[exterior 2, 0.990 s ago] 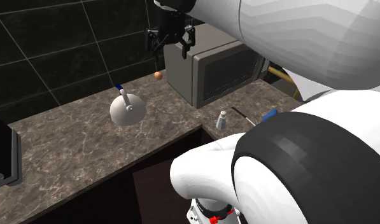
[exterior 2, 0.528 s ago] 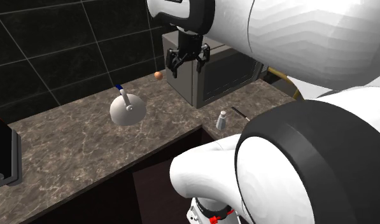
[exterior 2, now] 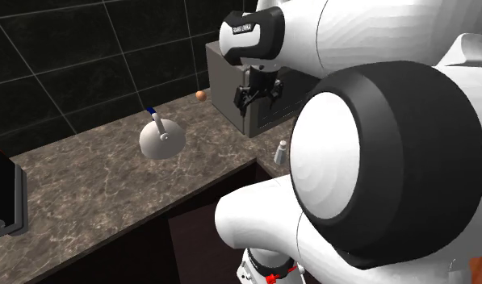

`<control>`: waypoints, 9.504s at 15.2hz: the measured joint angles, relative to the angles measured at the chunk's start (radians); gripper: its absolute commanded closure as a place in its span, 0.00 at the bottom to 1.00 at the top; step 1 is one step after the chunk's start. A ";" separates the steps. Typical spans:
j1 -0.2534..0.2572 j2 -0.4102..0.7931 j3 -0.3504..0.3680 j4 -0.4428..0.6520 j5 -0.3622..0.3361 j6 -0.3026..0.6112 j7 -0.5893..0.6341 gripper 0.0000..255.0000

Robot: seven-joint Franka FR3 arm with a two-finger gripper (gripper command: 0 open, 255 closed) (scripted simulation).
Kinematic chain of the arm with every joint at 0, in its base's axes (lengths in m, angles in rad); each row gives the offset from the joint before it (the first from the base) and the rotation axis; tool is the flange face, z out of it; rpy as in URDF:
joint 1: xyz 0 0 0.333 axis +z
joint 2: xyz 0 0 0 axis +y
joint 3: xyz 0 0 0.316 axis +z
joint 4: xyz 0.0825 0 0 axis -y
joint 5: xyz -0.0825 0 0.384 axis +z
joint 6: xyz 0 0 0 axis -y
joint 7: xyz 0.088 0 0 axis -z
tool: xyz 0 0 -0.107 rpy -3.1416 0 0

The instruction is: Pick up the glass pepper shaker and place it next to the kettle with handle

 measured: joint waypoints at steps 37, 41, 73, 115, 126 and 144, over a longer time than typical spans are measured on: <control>0.085 0.699 -0.382 0.012 0.292 0.583 -0.637 1.00; 0.085 0.699 -0.382 0.013 0.292 0.583 -0.637 1.00; -0.013 0.303 -0.283 0.157 -0.031 0.106 -0.354 1.00; 0.224 0.242 0.257 0.272 0.176 -0.044 0.289 1.00; 0.280 0.369 0.361 0.309 0.209 0.059 0.423 1.00; 0.285 0.483 0.369 0.164 0.223 0.317 0.401 1.00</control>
